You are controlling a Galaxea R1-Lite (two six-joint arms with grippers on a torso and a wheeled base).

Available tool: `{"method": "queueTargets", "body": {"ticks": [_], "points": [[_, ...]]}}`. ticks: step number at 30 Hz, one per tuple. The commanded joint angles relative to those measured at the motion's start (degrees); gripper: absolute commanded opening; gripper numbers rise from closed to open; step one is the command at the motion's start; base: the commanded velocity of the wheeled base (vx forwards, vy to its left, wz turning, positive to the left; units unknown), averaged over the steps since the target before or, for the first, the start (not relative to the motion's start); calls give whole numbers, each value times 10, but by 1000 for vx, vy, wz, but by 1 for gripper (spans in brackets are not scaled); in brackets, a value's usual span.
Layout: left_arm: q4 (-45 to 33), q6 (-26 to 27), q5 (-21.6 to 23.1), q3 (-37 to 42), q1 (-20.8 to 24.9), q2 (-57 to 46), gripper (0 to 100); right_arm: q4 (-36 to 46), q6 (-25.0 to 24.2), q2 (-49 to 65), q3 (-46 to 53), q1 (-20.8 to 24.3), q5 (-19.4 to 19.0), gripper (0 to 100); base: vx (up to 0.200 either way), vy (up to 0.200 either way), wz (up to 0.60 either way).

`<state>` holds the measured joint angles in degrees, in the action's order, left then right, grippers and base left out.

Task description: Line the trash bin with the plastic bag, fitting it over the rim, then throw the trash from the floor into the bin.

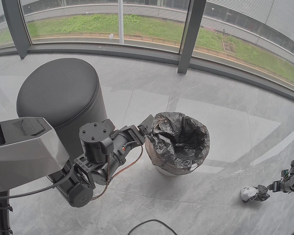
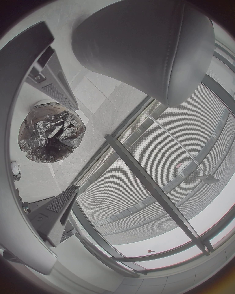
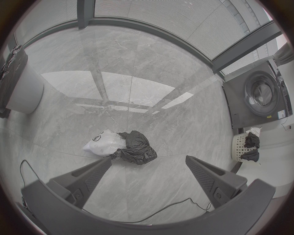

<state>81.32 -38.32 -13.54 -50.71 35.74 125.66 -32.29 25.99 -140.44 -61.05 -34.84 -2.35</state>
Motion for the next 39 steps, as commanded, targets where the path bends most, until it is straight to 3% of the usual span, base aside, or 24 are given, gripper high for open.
{"method": "queueTargets", "body": {"ticks": [1,2,4,8,13,14,15,17,20,25,29,33,39], "points": [[0,0,0,14,-7,-7,100,27,29,-19,-36,-8,-34,100,0,0,0],[0,0,0,14,-7,-7,100,27,29,-19,-36,-8,-34,100,0,0,0],[1,0,0,17,-5,0,100,68,82,-28,-71,-10,-63,100,0,0,0],[1,1,0,15,-2,10,100,130,145,-45,-138,-10,-67,100,0,0,0],[1,1,-1,18,-1,13,100,253,260,-87,-269,-26,-72,100,0,0,0],[1,1,-1,18,-1,13,100,253,260,-87,-269,-26,-72,100,0,0,0],[1,1,0,20,-1,13,100,296,300,-107,-318,-32,-99,100,0,0,0],[1,1,-1,25,-1,13,100,341,333,-125,-364,-34,-128,100,0,0,0],[2,1,0,29,-1,20,100,385,369,-145,-411,-36,-141,100,0,0,0],[2,1,0,25,2,40,100,401,387,-171,-447,-37,-179,100,0,0,0],[2,4,-1,25,11,42,100,402,392,-195,-493,-51,-186,100,0,0,0],[2,4,-1,25,15,45,100,407,414,-223,-535,-53,-226,100,0,0,0],[2,4,-1,25,16,50,100,423,422,-228,-535,-52,-233,100,0,0,0]]}}
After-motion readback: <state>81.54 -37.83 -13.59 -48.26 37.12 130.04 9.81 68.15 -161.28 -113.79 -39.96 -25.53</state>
